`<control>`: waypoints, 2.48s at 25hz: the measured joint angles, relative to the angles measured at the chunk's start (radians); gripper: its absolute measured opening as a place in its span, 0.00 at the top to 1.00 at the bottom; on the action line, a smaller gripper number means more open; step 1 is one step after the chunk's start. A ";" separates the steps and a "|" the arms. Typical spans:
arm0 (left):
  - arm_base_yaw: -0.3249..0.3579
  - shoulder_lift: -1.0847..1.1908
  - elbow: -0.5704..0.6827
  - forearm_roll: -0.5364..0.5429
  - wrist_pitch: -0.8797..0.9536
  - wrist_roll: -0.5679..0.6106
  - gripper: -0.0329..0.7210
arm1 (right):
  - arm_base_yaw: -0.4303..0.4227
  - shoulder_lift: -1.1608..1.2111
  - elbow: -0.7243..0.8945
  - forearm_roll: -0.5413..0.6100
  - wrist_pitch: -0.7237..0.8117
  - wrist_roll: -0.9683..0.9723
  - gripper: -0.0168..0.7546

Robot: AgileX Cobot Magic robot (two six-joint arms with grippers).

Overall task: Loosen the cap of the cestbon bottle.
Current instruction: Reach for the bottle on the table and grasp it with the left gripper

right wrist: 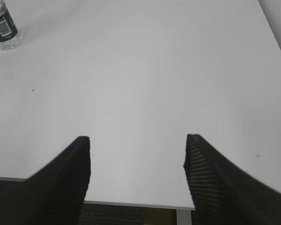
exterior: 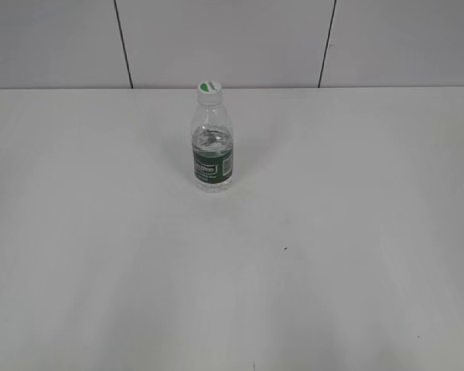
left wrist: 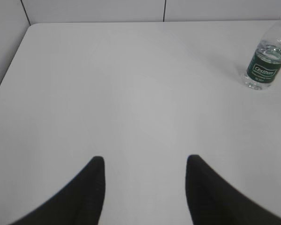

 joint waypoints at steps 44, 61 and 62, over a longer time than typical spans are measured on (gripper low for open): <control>0.000 0.278 -0.023 0.007 -0.438 0.003 0.49 | 0.000 0.000 0.000 0.000 0.000 0.000 0.35; 0.000 0.995 -0.026 0.033 -1.333 0.004 0.61 | 0.000 0.000 0.000 0.000 0.000 0.000 0.35; 0.000 1.042 -0.026 0.038 -1.377 0.004 0.61 | 0.000 0.000 0.000 0.000 0.000 0.000 0.35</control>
